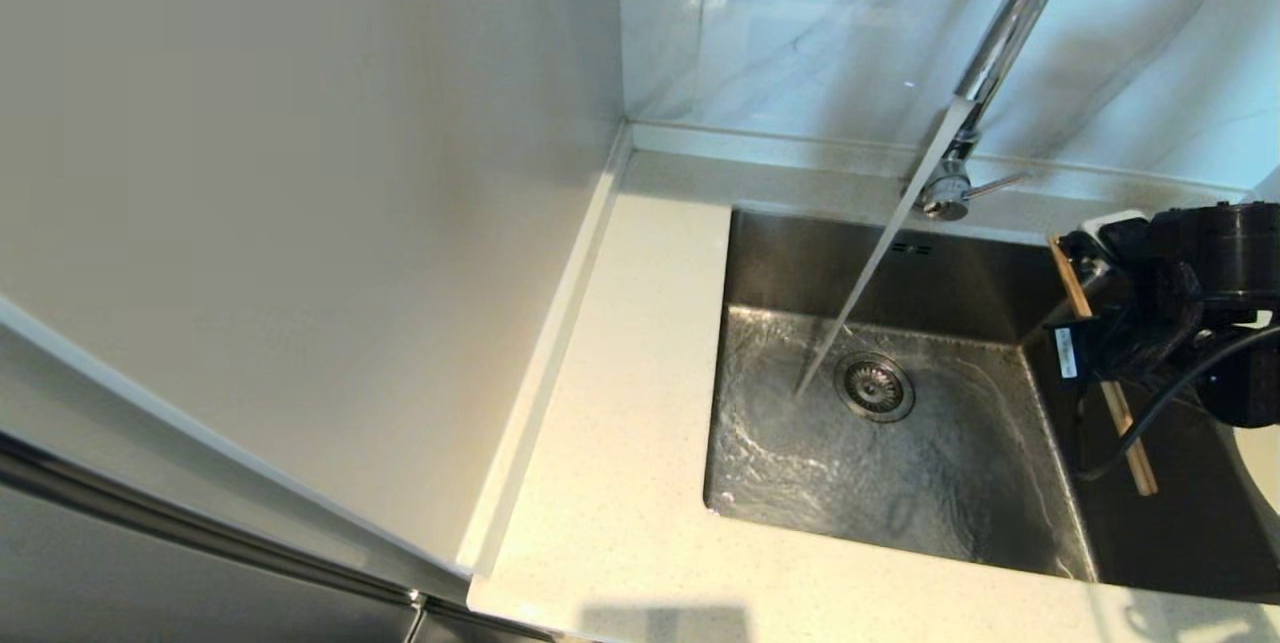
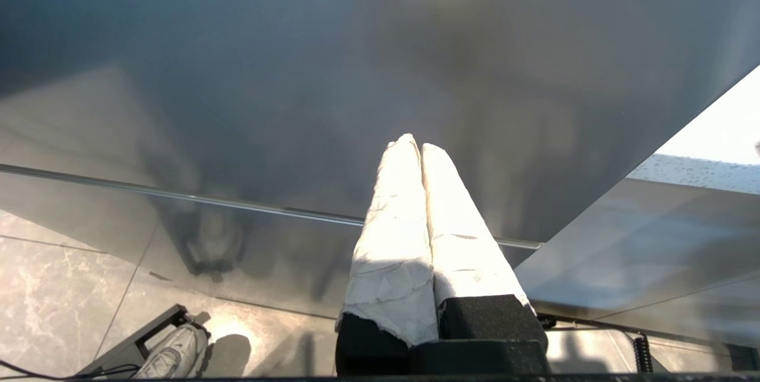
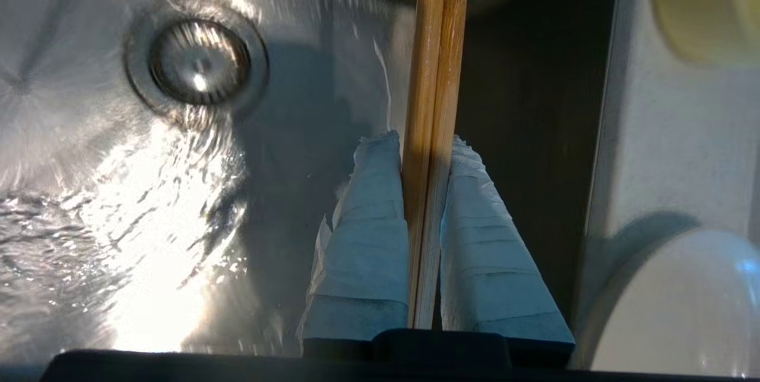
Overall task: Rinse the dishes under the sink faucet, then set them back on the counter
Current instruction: Rinse the chopsticks, then place the chopsticks on the bowl
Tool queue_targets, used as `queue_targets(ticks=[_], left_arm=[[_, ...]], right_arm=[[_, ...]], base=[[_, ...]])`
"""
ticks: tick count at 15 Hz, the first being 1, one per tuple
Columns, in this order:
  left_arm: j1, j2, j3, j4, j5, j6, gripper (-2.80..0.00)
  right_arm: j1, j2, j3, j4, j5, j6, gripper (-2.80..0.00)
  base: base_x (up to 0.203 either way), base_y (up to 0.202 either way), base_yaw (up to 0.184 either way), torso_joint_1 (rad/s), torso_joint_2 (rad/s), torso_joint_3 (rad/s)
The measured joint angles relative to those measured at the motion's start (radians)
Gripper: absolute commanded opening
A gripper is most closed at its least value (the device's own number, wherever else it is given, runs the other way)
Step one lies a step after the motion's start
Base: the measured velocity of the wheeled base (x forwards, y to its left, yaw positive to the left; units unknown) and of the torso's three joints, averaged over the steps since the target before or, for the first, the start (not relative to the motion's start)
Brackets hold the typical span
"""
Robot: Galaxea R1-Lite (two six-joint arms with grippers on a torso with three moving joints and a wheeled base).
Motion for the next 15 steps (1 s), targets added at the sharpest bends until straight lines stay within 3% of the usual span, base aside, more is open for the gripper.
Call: queue_targets(ticks=[2, 5, 7, 12, 15], left_arm=[[0.0, 0.0, 0.0, 0.0, 0.0, 0.0, -2.8], [0.0, 0.0, 0.0, 0.0, 0.001, -0.001, -2.8], [0.0, 0.0, 0.0, 0.0, 0.0, 0.0, -2.8], [0.0, 0.0, 0.0, 0.0, 0.0, 0.0, -2.8], [0.0, 0.0, 0.0, 0.0, 0.0, -0.001, -2.8]], right_arm=[[-0.045, -0.005, -0.05, 0.04, -0.001, -0.024, -2.8], [-0.143, -0.02, -0.101, 0.011, 0.002, -0.231, -2.8], [-0.203, -0.012, -0.206, 0.052, 0.011, -0.354, -2.8], [-0.27, 0.126, -0.622, 0.327, 0.076, -0.429, -2.8], [-0.307, 0.294, -0.813, 0.363, 0.04, -0.452, -2.8]], base=[[0.0, 0.0, 0.0, 0.0, 0.0, 0.0], [0.0, 0.0, 0.0, 0.0, 0.0, 0.0], [0.0, 0.0, 0.0, 0.0, 0.0, 0.0], [0.0, 0.0, 0.0, 0.0, 0.0, 0.0], [0.0, 0.0, 0.0, 0.0, 0.0, 0.0]])
